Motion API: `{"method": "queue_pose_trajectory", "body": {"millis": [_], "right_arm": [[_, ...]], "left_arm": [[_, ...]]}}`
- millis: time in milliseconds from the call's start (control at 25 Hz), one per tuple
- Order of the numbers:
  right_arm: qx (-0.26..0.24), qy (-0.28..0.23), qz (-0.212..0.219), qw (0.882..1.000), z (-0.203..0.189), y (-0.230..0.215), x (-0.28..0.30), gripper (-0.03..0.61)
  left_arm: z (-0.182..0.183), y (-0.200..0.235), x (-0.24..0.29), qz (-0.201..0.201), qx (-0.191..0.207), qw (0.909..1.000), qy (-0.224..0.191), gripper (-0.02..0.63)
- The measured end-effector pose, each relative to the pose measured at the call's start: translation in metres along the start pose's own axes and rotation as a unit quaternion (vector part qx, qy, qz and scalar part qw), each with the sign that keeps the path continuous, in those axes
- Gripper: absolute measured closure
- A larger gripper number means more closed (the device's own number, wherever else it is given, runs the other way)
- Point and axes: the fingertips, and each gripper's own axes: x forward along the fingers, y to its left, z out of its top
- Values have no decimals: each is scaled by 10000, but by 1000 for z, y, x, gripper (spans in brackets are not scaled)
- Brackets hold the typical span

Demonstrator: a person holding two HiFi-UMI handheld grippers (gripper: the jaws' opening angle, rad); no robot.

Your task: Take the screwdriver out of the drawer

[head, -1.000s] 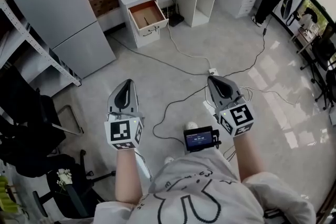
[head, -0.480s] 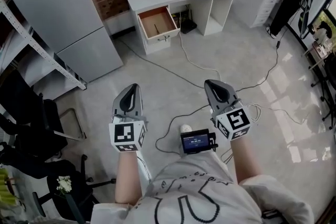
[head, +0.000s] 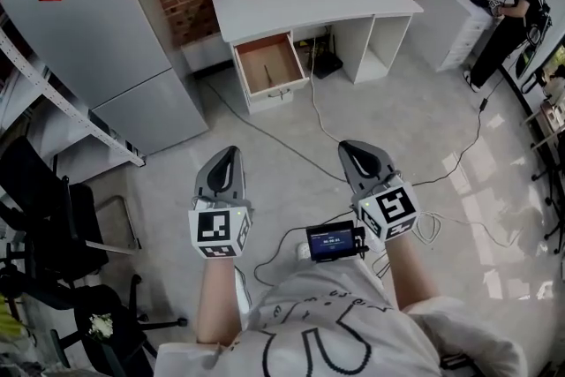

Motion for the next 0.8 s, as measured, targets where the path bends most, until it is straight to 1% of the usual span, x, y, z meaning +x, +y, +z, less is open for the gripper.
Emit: {"method": "queue_pose_trajectory", "body": {"millis": [200,360,520,800], "right_arm": [[38,-9,200,9998,-6,-37,28,558],[160,-45,153,9997,-11,-59,42,558],[265,-88,144,9995,-13,-68,50,558],[349,99,83,9993,-31,-78,73,558]], "left_arm": [[5,-7,49,80,-11,10000,1,601],[-2,-11,71,51,41,9999,120,601],[-5,-11,85,45,20,9998,168,601],[-17,4,120,-57,-37,9997,255,601]]}}
